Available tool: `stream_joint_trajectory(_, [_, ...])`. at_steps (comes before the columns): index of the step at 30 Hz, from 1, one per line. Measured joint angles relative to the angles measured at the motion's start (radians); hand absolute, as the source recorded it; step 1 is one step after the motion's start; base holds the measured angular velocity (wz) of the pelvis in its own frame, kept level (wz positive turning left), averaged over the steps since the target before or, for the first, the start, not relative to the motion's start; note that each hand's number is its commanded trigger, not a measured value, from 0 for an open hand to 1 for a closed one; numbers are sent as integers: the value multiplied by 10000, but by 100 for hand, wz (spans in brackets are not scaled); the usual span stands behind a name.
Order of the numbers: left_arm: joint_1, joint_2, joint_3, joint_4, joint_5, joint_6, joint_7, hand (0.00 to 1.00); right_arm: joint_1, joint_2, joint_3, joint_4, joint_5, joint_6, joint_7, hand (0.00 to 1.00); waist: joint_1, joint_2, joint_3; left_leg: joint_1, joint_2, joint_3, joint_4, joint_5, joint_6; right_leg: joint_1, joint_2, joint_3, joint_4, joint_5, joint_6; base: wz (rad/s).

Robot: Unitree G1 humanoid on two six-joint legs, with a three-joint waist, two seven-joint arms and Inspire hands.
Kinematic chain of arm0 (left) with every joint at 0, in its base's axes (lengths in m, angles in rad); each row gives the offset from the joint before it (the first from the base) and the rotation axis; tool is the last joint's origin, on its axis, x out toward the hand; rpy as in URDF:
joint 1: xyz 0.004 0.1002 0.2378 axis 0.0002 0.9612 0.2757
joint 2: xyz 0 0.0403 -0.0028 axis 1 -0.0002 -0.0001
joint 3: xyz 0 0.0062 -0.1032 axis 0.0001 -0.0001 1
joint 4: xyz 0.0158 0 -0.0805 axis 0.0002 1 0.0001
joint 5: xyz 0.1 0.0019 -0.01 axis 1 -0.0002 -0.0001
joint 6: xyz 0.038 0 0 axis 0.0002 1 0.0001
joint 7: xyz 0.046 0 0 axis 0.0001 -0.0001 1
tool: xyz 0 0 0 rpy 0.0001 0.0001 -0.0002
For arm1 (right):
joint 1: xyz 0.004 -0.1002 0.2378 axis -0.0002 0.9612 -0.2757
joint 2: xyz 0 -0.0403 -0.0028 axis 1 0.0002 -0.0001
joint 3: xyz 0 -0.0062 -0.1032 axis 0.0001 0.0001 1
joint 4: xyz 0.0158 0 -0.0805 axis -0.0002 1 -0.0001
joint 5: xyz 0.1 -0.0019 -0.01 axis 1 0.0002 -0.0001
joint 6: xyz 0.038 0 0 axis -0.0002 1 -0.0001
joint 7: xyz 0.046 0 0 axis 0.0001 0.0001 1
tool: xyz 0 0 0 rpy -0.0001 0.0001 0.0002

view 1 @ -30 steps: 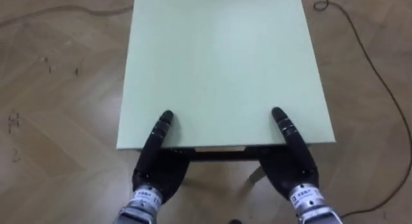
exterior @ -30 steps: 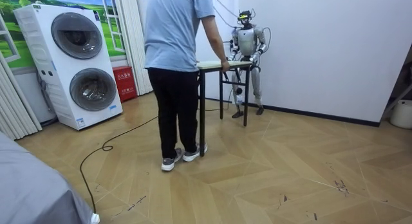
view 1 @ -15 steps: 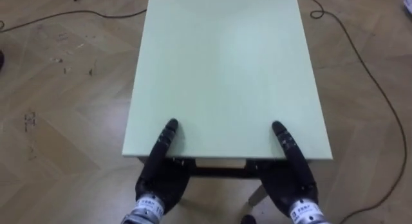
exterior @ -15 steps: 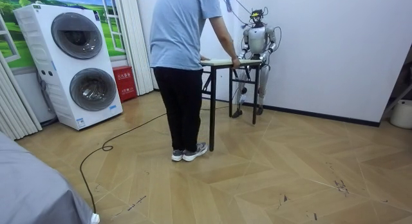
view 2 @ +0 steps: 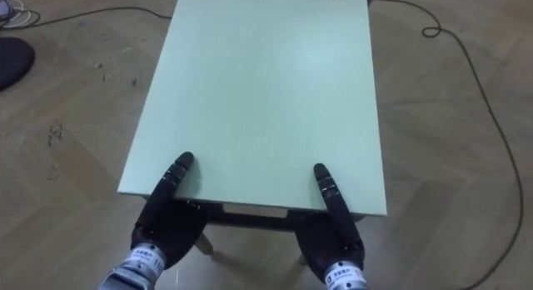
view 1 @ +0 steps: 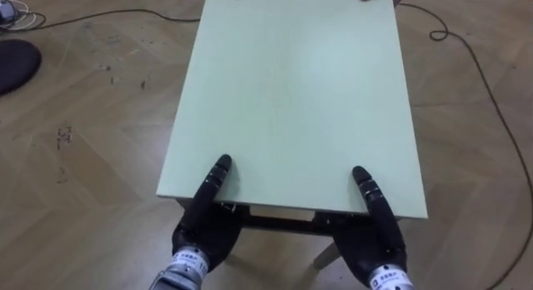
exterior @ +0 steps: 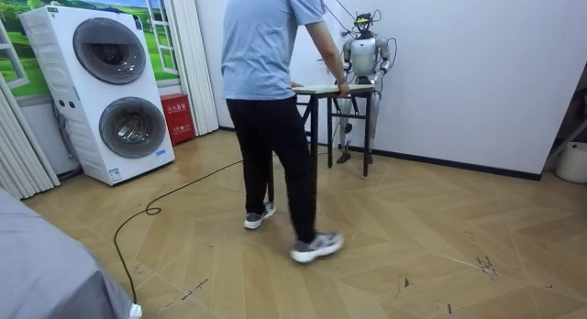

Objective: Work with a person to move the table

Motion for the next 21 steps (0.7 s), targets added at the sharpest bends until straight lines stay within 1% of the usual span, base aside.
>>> stream_joint_trajectory(1, [8, -20, -2, 0, -3, -19, 0, 100, -17, -21, 7, 0, -4, -7, 0, 100, 54, -6, -3, 2, 41, -48, -1, 23, -38, 82, 52, -44, -135, 26, -42, 4])
stream_joint_trajectory(2, [14, -25, -6, 0, -3, -31, -1, 100, -17, -26, 10, 0, -5, -12, 0, 100, 83, -17, -9, 2, 62, -74, -4, 25, -42, 100, 67, -75, -154, 27, -43, 9])
stream_joint_trajectory(3, [33, -34, -9, 0, -3, -39, -7, 100, -17, -40, 22, 0, -5, -28, 0, 100, 137, -32, -14, 1, 161, -154, -7, 28, -48, 170, 99, -162, -242, 32, -52, 17])
stream_joint_trajectory(7, [142, -36, 5, 0, -12, -81, -52, 100, -10, -73, 111, 0, -30, -74, 0, 100, 188, -55, -25, 25, 194, -413, -9, 48, -82, 457, 161, -346, -539, 51, -82, 19])
stream_joint_trajectory(8, [179, -35, 7, 0, -13, -97, -88, 100, -16, -175, 135, 0, -30, -73, 0, 100, 196, -62, -29, 35, 204, -514, -22, 50, -86, 559, 174, -426, -658, 51, -82, 23])
stream_joint_trajectory(9, [223, -30, 12, -1, -13, -105, -145, 100, -17, -195, 157, 0, -33, -74, 0, 100, 211, -74, -38, 69, 205, -573, -87, 82, -140, 655, 180, -504, -762, 51, -82, 24])
stream_joint_trajectory(14, [347, 28, 72, -2, -12, -147, -288, 100, -38, -224, 253, 4, -107, -68, 67, 100, 470, -92, -49, 249, 225, -884, -136, 106, -175, 1065, 276, -529, -1160, 67, -69, 10])
stream_joint_trajectory(16, [377, 33, 125, -10, -5, -142, -336, 100, -35, -219, 295, 4, -103, -67, 70, 100, 457, -90, -49, 296, 223, -1091, -178, 153, -249, 1274, 277, -540, -1318, 71, -63, 25])
stream_joint_trajectory(19, [378, 42, 183, -26, -7, -90, -336, 100, -65, -226, 315, 4, -97, -64, 104, 100, 431, -82, -50, 216, 230, -1117, -163, 164, -262, 1312, 268, -537, -1363, 72, -62, 25])
stream_joint_trajectory(21, [384, -4, 179, -25, 0, -85, -336, 100, -78, -246, 276, 5, -124, -57, 154, 100, 204, -71, -46, 45, 238, -1131, -64, 166, -267, 1492, 219, -535, -1533, 73, -57, 56])
